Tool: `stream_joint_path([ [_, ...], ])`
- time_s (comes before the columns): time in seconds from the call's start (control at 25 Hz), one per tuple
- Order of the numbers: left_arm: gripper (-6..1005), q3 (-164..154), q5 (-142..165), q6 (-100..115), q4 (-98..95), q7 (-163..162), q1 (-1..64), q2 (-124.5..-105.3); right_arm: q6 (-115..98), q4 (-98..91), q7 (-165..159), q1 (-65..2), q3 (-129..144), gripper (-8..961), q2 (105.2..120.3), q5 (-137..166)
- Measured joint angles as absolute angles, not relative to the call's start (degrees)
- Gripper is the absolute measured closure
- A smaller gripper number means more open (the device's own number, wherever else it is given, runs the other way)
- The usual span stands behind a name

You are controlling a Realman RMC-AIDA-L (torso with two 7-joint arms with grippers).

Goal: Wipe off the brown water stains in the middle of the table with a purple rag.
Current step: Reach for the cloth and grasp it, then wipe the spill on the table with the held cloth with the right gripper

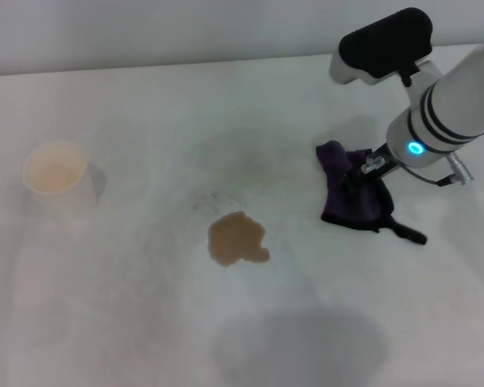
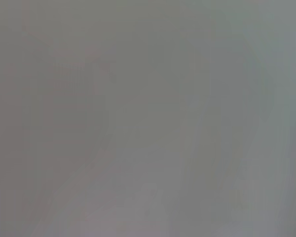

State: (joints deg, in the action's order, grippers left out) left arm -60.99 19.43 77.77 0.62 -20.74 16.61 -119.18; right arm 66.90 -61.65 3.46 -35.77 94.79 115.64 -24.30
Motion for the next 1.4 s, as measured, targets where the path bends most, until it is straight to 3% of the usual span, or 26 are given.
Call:
stream_joint_path([
  [0.24,126,-61.0,19.3,77.8,0.6,-20.7,16.4,-119.18,66.8,-60.8,3.7,-35.7,93.0,614,115.60,-24.4],
  [0.48,126,-61.0,19.2,77.8,0.6,-20.7,16.4,-119.18,66.1,-62.9,4.9,-35.9,92.8,817,115.73,-25.8],
  [0.92,125,-60.9,19.1,77.8,0.5,-20.7,16.7,-119.13,65.8,-66.4,22.0,-36.8,98.2,848,115.87,-52.6],
  [1.4,125,-61.2,19.7,74.7,1.0,-21.4,19.7,-119.28,52.3,-59.7,20.4,-39.2,114.3,850,116.17,-55.2],
])
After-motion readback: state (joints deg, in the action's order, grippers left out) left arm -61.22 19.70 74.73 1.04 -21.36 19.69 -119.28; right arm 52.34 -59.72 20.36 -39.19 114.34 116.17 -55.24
